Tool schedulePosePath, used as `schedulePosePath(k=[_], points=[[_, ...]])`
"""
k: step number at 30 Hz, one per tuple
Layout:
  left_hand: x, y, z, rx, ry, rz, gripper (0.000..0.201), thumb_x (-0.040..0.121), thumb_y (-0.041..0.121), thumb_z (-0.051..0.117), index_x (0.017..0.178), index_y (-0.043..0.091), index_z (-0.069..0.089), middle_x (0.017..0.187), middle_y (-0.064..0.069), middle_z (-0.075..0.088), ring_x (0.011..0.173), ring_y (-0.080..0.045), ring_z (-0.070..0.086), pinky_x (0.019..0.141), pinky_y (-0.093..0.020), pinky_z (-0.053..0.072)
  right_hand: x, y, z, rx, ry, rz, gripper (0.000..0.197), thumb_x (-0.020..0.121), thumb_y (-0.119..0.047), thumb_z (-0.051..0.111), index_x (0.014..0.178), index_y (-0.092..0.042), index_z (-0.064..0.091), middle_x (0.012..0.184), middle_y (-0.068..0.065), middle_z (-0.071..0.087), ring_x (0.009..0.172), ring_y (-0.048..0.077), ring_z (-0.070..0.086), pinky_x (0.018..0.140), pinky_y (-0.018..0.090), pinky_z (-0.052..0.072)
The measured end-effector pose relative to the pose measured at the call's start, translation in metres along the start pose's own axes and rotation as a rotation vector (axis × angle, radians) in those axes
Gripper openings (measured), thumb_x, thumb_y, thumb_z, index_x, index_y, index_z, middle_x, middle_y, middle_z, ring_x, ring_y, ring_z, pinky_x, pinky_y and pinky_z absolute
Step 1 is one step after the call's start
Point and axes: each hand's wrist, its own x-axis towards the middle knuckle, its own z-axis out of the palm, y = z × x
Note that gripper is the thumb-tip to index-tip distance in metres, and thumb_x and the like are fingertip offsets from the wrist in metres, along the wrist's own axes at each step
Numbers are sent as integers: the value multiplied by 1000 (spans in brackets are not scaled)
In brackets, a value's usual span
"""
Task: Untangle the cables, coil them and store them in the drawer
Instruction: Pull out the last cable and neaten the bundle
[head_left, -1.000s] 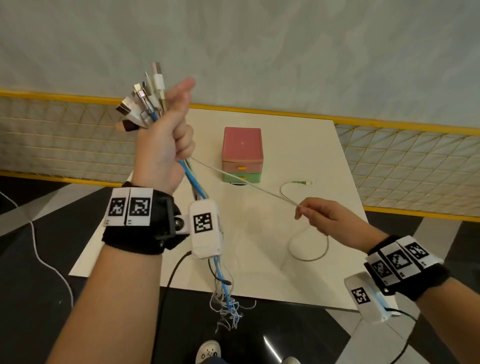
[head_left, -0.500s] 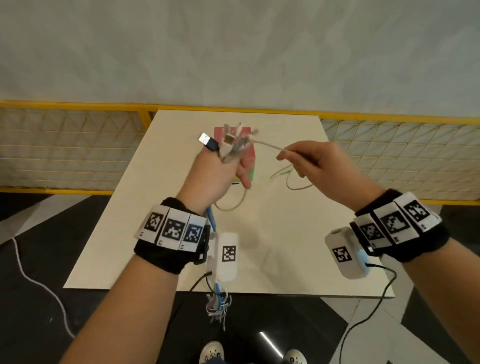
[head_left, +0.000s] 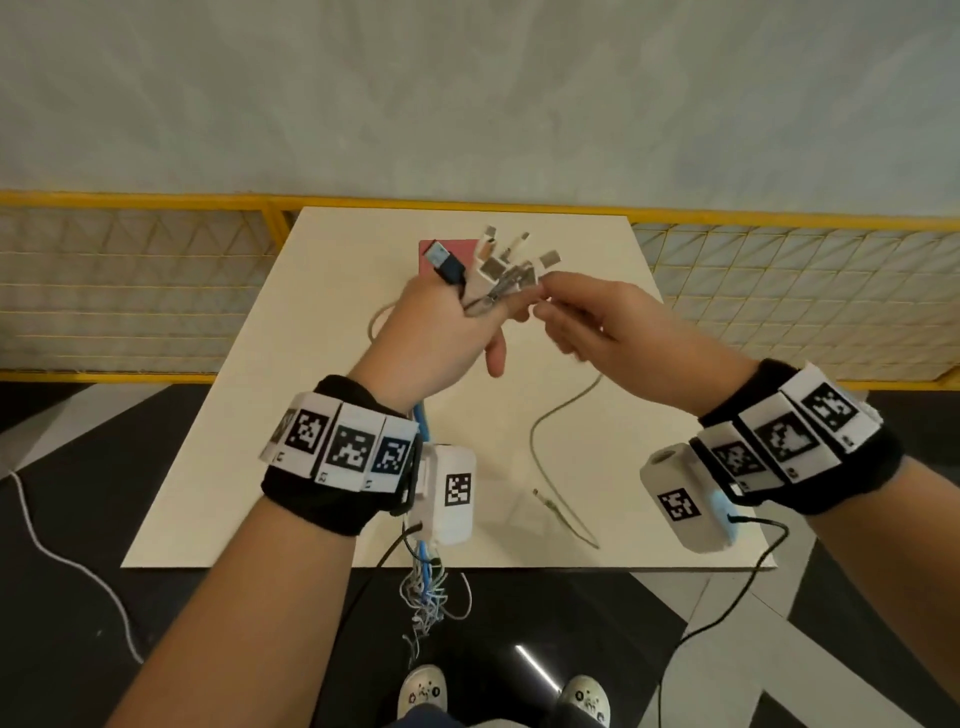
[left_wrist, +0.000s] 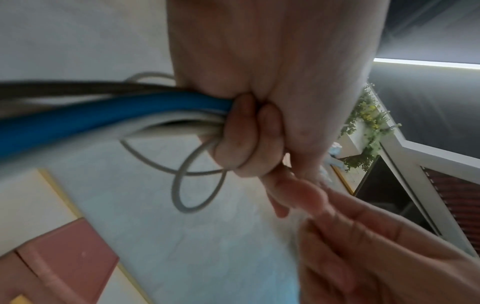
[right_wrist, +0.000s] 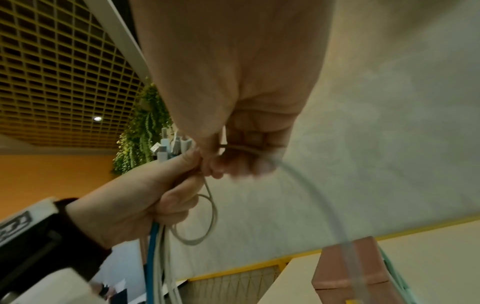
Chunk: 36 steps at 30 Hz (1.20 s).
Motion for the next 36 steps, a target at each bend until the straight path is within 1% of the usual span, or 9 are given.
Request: schedulePosePath(k=[3,7,15,19,25,27,30,34,36], points=[[-5,4,-1,-14,144,-14,31,95,36,58,72,16,64,41,12,57,48,2,57,54,-4,38,-9,-6,6,-38,-142,82,26,100,-13,37,123,-25,37,74,0,64,69,18,66,69,33,54],[-9,-1,-1,-129,226,-27,31,95,36,60,71,18,65,38,9,53,41,-3,53,51,-5,37,-18,-26,8,219,-213,226,16,102,-12,30,116,-18,34,72,9,61,49,31,66,49,45,57],[-19,-4,-6,-302,297,-14,18,91,19,67,97,36,64,45,3,49,38,-6,42,51,-7,38,-29,-35,14,453,-276,318,16,103,-13,27,115,-19,34,79,11,66,44,34,63,39,33,52],[-22,-2,-3,-239,346,-82,17,93,19,59,79,13,67,42,-1,46,36,-6,42,48,-10,38,-30,-36,21,508,-244,341,17,103,-13,28,118,-17,34,84,16,67,43,32,62,38,33,52],[-27,5,6,-336,107,-135,55,104,37,41,78,-1,71,49,-3,62,40,-11,51,47,-22,42,-40,-14,37,-504,-352,245,51,96,-54,28,95,-16,61,83,0,67,70,21,64,73,42,53],[-30,7,10,-293,3,-102,51,104,37,38,85,8,76,78,2,75,70,-13,68,69,-29,53,-40,-10,38,-477,-253,235,48,94,-57,33,111,-22,60,100,-4,68,91,18,64,83,40,51],[-29,11,17,-236,-105,-13,38,104,39,38,110,29,74,122,15,67,119,0,56,99,-15,43,-35,-16,43,-75,-198,203,51,90,-50,51,129,-18,50,124,-4,60,113,11,57,98,33,47],[-22,16,27,-166,-207,73,35,102,44,39,119,36,69,135,21,57,127,9,44,110,-25,34,-24,-25,51,324,-35,128,47,86,-3,61,130,-9,46,122,0,58,113,8,56,97,24,47],[-17,17,27,-123,-192,116,35,102,43,41,114,34,72,130,21,60,124,10,46,109,-20,33,-21,-27,56,468,8,156,34,88,9,50,119,-6,48,101,0,61,90,11,61,80,27,54]])
